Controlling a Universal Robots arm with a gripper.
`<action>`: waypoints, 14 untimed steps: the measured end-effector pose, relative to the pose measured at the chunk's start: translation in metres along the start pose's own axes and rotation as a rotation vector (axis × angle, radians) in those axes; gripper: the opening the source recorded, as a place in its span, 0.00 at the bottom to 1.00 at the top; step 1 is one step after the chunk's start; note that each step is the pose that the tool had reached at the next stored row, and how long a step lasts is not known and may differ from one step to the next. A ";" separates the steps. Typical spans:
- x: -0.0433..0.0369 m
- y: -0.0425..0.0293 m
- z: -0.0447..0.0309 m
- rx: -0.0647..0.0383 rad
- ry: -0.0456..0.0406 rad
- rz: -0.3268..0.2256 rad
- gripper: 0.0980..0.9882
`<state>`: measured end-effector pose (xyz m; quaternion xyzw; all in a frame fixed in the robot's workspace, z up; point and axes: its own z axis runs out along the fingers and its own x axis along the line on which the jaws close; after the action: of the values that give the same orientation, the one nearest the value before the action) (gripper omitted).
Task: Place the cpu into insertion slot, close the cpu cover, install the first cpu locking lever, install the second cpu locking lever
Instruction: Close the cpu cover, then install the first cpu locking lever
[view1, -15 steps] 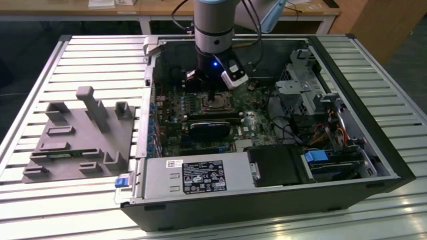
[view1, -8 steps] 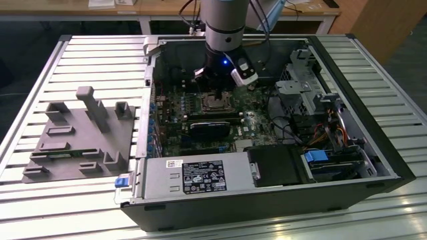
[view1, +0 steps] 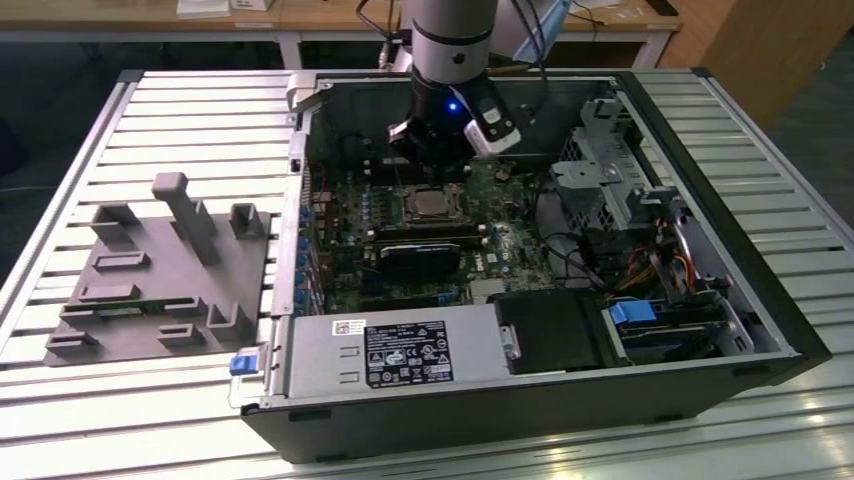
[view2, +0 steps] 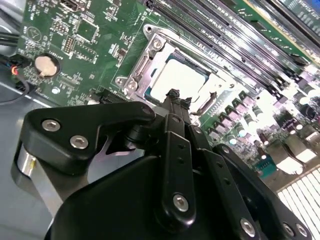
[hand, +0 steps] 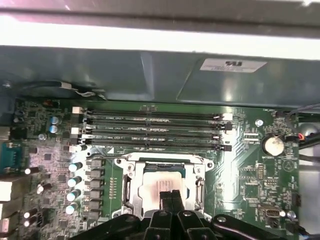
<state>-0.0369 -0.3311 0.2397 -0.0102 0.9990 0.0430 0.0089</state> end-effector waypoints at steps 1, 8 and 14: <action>0.0000 0.0001 -0.0015 0.000 0.0000 0.000 0.00; -0.0001 0.0002 -0.0019 0.002 0.0000 0.000 0.00; -0.0001 0.0002 -0.0018 0.002 0.0000 0.000 0.00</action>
<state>-0.0369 -0.3311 0.2416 -0.0102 0.9990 0.0420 0.0089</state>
